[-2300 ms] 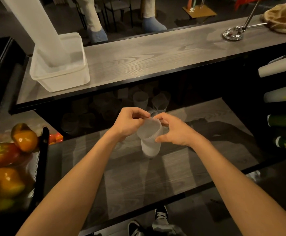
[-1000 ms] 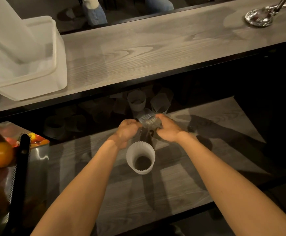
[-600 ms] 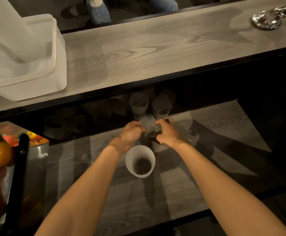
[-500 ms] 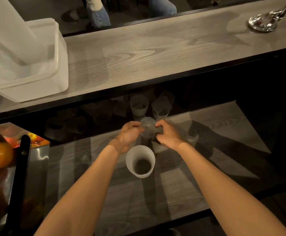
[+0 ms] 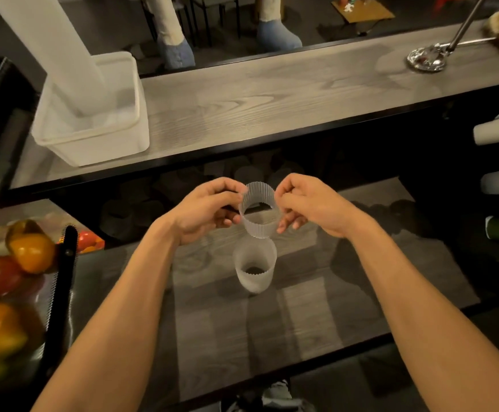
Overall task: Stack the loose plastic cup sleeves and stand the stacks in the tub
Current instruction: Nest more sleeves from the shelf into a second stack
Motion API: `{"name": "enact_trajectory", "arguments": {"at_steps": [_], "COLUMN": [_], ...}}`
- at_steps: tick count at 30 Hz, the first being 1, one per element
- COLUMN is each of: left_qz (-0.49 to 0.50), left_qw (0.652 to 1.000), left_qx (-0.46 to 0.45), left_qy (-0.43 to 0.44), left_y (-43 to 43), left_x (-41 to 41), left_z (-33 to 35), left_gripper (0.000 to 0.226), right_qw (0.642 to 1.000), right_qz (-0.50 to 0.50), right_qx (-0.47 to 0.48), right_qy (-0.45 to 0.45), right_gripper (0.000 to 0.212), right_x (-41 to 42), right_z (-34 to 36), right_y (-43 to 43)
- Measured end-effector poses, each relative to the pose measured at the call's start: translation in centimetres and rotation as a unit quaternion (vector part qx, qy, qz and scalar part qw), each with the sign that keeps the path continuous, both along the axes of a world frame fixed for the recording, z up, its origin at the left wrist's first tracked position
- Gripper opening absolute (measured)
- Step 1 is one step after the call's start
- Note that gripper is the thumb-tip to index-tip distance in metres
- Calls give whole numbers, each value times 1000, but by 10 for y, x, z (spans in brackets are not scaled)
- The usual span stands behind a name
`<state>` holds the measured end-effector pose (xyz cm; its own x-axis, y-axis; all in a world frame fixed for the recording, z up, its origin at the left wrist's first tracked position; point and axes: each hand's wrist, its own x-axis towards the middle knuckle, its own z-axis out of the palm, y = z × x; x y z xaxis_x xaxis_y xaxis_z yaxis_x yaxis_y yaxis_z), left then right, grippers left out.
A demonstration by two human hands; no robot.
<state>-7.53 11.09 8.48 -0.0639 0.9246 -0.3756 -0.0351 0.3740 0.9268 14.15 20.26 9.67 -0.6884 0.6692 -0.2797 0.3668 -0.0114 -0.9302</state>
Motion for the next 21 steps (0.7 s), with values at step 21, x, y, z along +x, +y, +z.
{"name": "enact_trajectory", "arguments": {"at_steps": [21], "left_qz": [17], "left_qw": [991], "left_qx": [-72], "left_qy": [110], "left_y": [-26], "left_x": [-7], "left_z": [-38], "left_gripper": [22], "right_qw": [995], "right_qz": [24], "right_qx": [32], "right_qy": [-91], "right_gripper": [18], "right_x": [11], "right_z": [-33], "right_y": [-15]}}
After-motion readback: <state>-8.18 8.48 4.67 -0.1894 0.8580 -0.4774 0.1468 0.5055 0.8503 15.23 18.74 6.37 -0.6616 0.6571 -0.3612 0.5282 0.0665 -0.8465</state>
